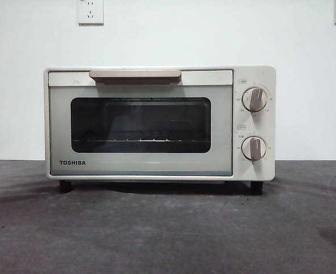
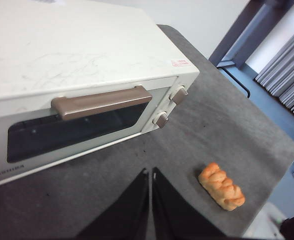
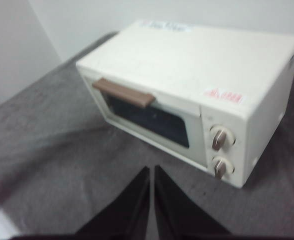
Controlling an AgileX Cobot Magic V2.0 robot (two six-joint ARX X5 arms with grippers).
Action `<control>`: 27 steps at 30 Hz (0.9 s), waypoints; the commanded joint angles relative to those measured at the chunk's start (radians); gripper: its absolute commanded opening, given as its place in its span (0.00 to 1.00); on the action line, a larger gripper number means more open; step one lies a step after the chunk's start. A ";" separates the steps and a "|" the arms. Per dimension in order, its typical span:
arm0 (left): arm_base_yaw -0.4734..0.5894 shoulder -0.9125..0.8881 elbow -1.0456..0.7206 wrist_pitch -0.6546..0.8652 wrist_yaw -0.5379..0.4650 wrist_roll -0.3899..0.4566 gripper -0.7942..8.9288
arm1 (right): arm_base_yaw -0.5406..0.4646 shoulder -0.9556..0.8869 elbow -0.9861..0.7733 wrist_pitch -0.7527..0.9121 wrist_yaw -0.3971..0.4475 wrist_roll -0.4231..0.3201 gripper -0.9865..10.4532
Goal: The left arm flap open the oven, the right arm pick bread and place it into oven, the left arm flap close the oven
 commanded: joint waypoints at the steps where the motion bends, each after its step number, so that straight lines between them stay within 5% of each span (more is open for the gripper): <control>1: -0.008 0.005 0.020 0.006 0.004 0.069 0.10 | 0.006 0.004 0.016 -0.010 0.000 -0.032 0.10; 24: -0.055 0.012 0.020 0.032 0.004 0.076 0.19 | 0.006 0.005 0.016 -0.010 0.001 -0.016 0.10; 27: -0.060 0.012 0.020 0.031 0.004 0.087 0.33 | 0.006 0.005 0.016 -0.010 0.001 -0.016 0.12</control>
